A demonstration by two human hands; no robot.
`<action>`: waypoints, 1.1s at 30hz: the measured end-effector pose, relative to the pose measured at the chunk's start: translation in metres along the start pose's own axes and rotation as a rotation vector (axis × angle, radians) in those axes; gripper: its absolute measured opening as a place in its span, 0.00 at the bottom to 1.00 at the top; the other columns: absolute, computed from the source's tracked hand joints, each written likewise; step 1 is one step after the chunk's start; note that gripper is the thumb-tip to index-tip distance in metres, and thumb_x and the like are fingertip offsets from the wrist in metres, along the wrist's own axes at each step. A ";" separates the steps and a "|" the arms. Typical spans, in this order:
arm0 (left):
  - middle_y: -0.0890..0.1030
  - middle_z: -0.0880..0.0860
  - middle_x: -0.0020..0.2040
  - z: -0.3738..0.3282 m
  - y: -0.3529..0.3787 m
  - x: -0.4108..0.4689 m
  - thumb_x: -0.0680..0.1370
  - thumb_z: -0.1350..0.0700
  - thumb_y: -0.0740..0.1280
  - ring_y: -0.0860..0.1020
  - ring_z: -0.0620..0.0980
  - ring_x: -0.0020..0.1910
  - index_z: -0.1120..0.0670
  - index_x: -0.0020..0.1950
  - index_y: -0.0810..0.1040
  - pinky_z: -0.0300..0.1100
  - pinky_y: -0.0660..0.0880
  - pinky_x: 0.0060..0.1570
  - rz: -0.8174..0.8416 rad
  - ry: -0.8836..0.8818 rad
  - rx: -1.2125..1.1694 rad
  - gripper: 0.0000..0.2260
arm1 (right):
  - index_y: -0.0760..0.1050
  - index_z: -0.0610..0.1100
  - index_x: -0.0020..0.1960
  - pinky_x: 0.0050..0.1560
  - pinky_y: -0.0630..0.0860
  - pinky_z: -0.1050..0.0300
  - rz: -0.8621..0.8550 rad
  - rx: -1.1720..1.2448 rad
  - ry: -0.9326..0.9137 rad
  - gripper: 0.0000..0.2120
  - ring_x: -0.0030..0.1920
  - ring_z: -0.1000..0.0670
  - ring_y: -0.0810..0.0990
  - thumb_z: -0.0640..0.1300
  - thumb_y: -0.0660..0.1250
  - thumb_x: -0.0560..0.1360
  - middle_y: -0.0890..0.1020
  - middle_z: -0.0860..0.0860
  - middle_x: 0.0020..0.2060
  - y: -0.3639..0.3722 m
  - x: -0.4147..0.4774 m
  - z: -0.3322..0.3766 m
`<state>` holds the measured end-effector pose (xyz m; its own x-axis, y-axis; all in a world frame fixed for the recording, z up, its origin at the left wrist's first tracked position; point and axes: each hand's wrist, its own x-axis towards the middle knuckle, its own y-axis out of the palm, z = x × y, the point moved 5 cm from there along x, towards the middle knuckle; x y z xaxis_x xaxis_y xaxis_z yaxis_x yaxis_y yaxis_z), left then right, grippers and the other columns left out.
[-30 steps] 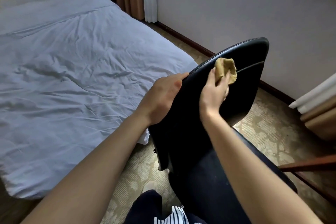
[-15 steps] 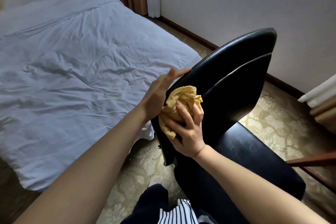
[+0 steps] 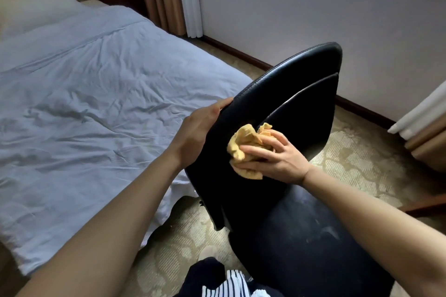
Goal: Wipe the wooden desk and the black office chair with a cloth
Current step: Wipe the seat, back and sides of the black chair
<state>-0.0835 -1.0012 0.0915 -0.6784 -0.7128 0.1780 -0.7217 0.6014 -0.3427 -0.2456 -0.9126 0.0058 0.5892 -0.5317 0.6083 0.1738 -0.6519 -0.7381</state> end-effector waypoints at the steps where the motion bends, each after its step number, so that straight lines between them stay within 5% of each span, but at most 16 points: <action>1: 0.77 0.43 0.64 0.000 0.000 0.000 0.81 0.45 0.49 0.72 0.43 0.66 0.46 0.68 0.73 0.53 0.66 0.68 0.002 0.003 -0.004 0.20 | 0.72 0.59 0.65 0.65 0.67 0.44 0.007 0.003 0.151 0.18 0.63 0.45 0.69 0.46 0.64 0.77 0.70 0.52 0.67 -0.003 -0.006 -0.016; 5: 0.76 0.43 0.65 0.001 0.002 0.003 0.81 0.43 0.50 0.71 0.44 0.67 0.45 0.69 0.71 0.52 0.65 0.68 0.026 0.008 0.007 0.21 | 0.77 0.44 0.63 0.65 0.67 0.46 -0.094 0.091 0.861 0.18 0.59 0.38 0.72 0.36 0.66 0.73 0.76 0.40 0.63 -0.020 -0.033 -0.088; 8: 0.74 0.33 0.62 -0.002 0.003 0.006 0.78 0.41 0.52 0.70 0.35 0.64 0.40 0.66 0.70 0.33 0.65 0.64 0.024 0.037 0.083 0.18 | 0.76 0.41 0.64 0.65 0.62 0.62 -0.206 0.227 1.289 0.16 0.64 0.43 0.73 0.36 0.65 0.76 0.75 0.42 0.64 -0.032 -0.042 -0.132; 10: 0.71 0.27 0.60 -0.006 0.004 0.007 0.77 0.42 0.53 0.67 0.28 0.62 0.36 0.64 0.67 0.24 0.61 0.59 0.036 0.046 0.148 0.15 | 0.76 0.40 0.64 0.65 0.63 0.62 -0.355 0.308 1.546 0.15 0.65 0.46 0.73 0.42 0.63 0.79 0.76 0.43 0.63 -0.041 -0.043 -0.158; 12: 0.70 0.30 0.61 -0.007 0.005 0.008 0.77 0.43 0.52 0.64 0.26 0.61 0.36 0.65 0.64 0.26 0.60 0.61 0.048 0.082 0.247 0.16 | 0.74 0.43 0.65 0.61 0.65 0.61 -0.531 0.387 1.827 0.16 0.63 0.46 0.74 0.47 0.60 0.80 0.77 0.45 0.62 -0.046 -0.043 -0.181; 15: 0.56 0.33 0.73 -0.002 0.006 0.007 0.76 0.39 0.47 0.54 0.33 0.72 0.35 0.70 0.56 0.44 0.50 0.73 0.097 0.065 0.404 0.22 | 0.71 0.47 0.67 0.55 0.66 0.63 -0.673 0.547 2.102 0.19 0.62 0.47 0.73 0.52 0.57 0.80 0.76 0.48 0.62 -0.042 -0.034 -0.206; 20: 0.44 0.39 0.77 0.002 0.009 0.006 0.76 0.37 0.45 0.42 0.34 0.74 0.37 0.74 0.50 0.45 0.38 0.74 0.186 0.071 0.448 0.25 | 0.71 0.46 0.65 0.67 0.64 0.55 -0.443 0.430 2.094 0.17 0.64 0.43 0.70 0.51 0.56 0.79 0.70 0.47 0.67 -0.031 -0.001 -0.234; 25: 0.41 0.39 0.77 -0.002 0.016 0.008 0.76 0.36 0.42 0.37 0.36 0.74 0.37 0.74 0.46 0.46 0.31 0.72 0.202 0.112 0.495 0.26 | 0.77 0.50 0.60 0.58 0.56 0.59 -0.134 0.136 1.813 0.14 0.69 0.43 0.62 0.51 0.58 0.79 0.65 0.51 0.71 -0.026 0.032 -0.228; 33: 0.40 0.40 0.77 0.002 0.010 -0.015 0.76 0.37 0.44 0.35 0.39 0.74 0.37 0.73 0.40 0.50 0.36 0.73 0.213 0.127 0.359 0.27 | 0.78 0.51 0.60 0.72 0.49 0.55 0.248 0.110 1.495 0.13 0.73 0.48 0.58 0.52 0.61 0.79 0.64 0.50 0.72 -0.040 0.084 -0.153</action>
<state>-0.0803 -0.9856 0.0839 -0.8350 -0.5223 0.1732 -0.4854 0.5507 -0.6791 -0.3238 -1.0131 0.1309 -0.6933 -0.7053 0.1476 0.2893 -0.4601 -0.8394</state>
